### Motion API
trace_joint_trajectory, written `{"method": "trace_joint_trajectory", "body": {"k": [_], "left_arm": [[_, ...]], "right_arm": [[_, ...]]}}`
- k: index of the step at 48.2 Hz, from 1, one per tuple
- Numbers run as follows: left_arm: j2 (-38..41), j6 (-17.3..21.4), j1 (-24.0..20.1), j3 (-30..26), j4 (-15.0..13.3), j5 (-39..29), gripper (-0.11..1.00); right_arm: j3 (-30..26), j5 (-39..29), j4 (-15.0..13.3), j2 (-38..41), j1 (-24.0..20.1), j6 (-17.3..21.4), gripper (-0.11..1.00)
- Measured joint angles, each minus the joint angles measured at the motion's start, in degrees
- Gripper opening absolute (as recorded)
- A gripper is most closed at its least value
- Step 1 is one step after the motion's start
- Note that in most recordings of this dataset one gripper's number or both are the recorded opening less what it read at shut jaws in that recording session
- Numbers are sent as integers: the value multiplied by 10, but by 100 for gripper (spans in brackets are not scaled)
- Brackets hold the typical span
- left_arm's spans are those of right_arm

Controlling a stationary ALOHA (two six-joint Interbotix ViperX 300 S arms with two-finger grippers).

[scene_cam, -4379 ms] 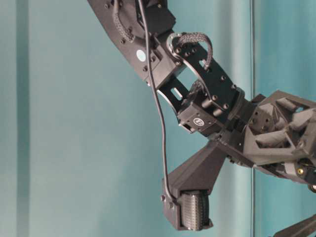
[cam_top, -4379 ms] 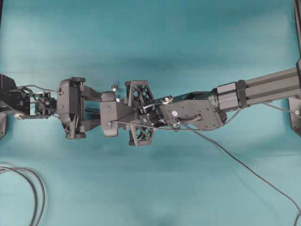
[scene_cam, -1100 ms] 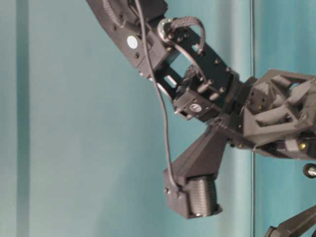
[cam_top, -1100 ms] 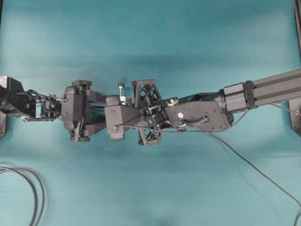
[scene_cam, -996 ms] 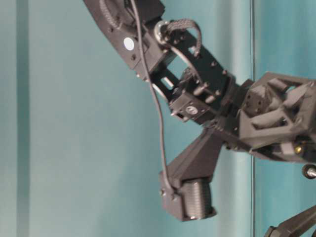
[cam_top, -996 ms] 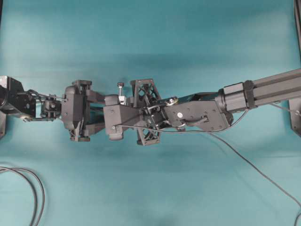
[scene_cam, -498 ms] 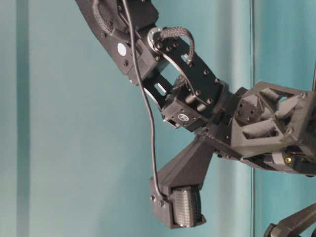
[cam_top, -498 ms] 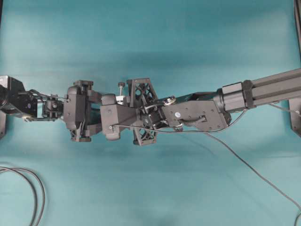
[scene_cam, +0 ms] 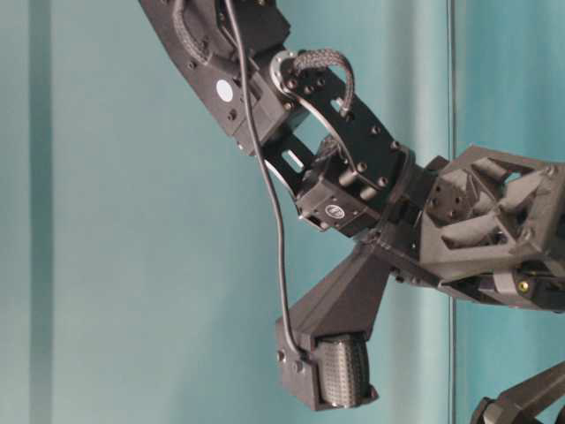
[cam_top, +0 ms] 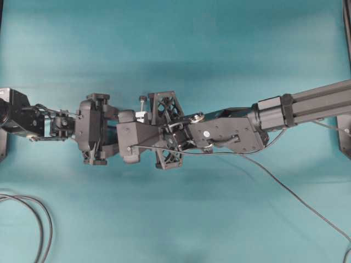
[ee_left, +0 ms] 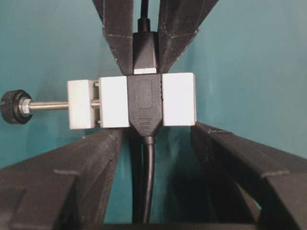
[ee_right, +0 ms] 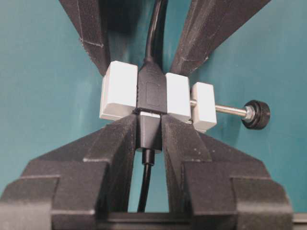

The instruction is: Insert the USB cable into the female connector supported by the left arm.

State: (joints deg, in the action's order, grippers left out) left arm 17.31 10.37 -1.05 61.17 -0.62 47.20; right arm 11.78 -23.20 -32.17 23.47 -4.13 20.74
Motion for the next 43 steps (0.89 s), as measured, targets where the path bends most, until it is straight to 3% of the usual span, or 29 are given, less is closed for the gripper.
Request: {"method": "trace_joint_trajectory", "body": {"k": [29,32,35,43], "left_arm": [[-7,8,-1,-1,0,-11,67],[-15,15,-1,8,-2,-11,62],[-24,17,0,18,-5,-9,46],[-60,19,-8,62,-14,-11,44]], "right_arm": [[20,8,-1,-4,0,15,20],[36,15,-1,-9,1,23,20],[54,18,-1,-15,1,30,20],[110,18,-2,-53,4,49,24]]}}
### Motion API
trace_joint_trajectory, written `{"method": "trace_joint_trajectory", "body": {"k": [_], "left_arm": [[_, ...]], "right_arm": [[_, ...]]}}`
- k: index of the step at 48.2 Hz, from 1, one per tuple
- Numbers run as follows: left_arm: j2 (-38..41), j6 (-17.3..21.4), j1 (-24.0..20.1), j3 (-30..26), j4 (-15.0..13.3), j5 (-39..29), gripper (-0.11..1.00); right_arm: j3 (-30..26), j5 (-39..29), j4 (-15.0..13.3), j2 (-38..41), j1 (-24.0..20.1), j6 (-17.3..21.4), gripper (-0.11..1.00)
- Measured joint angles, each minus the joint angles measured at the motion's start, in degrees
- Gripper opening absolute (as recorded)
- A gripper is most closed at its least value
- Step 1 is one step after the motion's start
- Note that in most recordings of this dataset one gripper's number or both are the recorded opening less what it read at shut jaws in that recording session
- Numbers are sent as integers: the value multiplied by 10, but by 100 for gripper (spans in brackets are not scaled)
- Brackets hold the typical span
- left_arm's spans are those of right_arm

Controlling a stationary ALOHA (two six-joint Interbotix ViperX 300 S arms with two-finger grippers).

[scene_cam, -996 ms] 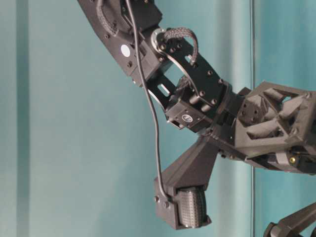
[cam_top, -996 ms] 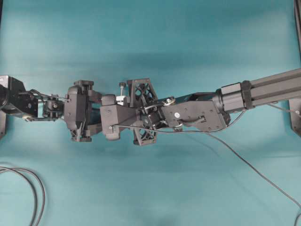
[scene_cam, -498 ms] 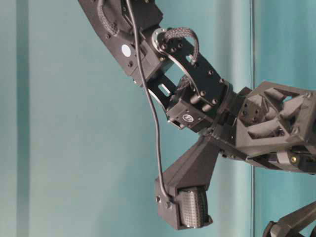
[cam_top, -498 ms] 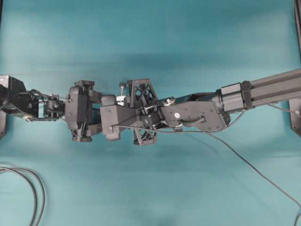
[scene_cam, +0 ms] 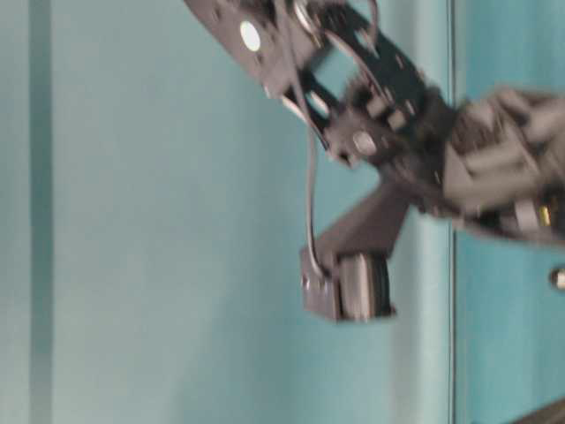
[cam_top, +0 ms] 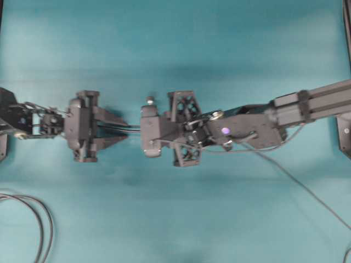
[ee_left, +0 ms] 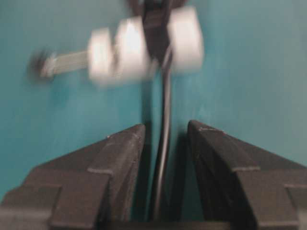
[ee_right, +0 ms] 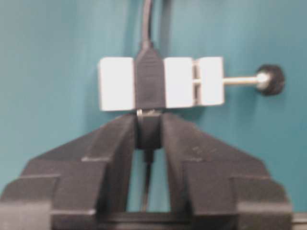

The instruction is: Insert the USB cable into the female connector supported by the left arm.

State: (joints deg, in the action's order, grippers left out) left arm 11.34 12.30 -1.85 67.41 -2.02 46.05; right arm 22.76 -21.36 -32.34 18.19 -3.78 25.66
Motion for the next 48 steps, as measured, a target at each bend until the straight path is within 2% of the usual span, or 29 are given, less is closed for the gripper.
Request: {"method": "trace_joint_trajectory", "body": {"k": [7,11,18,29,39,48], "left_arm": [[-19,0,-4,18,-3,-19,44],[-25,0,-3,21,-3,-33,44],[-37,-6,-4,31,-3,-46,44],[-80,-44,1,80,-4,-54,44],[-178,-66,9,106,-4,-69,43],[-276,-72,19,112,-4,-117,43]], "right_arm": [[28,1,1,-18,0,10,62],[36,0,1,-24,-1,18,75],[58,1,1,-37,-1,27,74],[122,11,0,-86,-1,29,74],[199,59,1,-186,-2,34,73],[262,88,1,-284,-1,67,73]]}}
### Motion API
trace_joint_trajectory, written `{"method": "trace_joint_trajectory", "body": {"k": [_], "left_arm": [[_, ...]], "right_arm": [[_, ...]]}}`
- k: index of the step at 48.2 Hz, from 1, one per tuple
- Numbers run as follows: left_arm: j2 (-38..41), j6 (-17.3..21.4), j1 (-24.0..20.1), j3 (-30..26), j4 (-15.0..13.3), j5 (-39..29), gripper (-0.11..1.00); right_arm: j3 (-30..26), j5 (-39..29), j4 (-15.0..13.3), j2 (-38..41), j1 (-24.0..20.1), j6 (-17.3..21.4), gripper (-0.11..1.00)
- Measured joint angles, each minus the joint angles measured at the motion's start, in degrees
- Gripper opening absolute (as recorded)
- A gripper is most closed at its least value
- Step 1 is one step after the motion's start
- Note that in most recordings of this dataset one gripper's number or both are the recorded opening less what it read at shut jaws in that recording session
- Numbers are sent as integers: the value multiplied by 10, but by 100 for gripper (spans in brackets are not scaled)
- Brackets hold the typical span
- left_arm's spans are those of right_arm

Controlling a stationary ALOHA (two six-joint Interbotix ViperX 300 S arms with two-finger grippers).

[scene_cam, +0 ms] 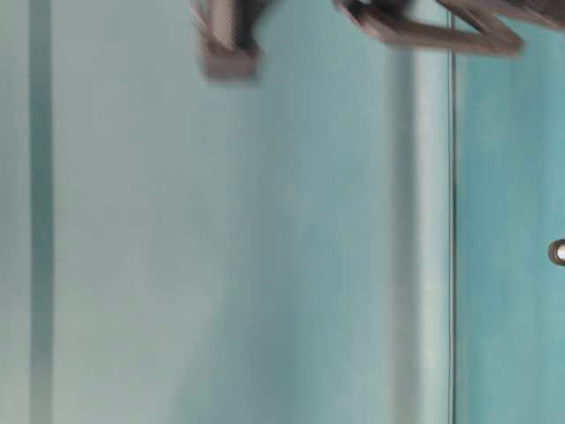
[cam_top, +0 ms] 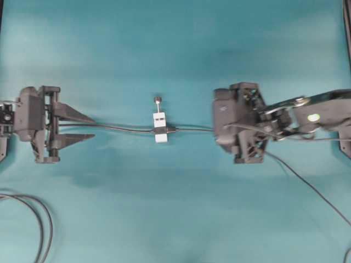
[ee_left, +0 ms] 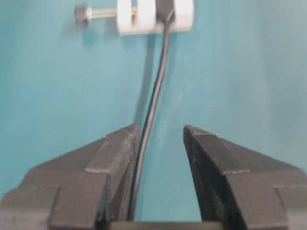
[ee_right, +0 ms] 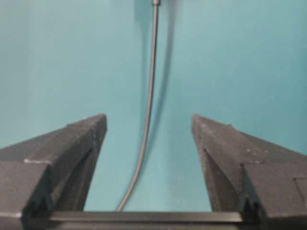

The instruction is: Insert the USB cable into the female connector supported by the left arm.

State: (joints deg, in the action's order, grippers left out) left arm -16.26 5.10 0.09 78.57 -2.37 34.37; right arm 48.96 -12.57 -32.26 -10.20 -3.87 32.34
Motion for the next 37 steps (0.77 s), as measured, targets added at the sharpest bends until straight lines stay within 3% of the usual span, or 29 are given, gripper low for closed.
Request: {"method": "trace_joint_trajectory", "body": {"k": [10,25,30,37], "left_arm": [[-110,0,10,13,0,-14,43],[-312,0,11,77,0,-23,43],[-383,0,11,87,0,-60,43],[-429,-9,12,84,0,-163,45]], "right_arm": [[64,62,-1,-93,9,37,72],[165,245,0,-235,86,43,58],[205,296,0,-272,117,40,58],[245,312,-1,-309,134,30,58]]}}
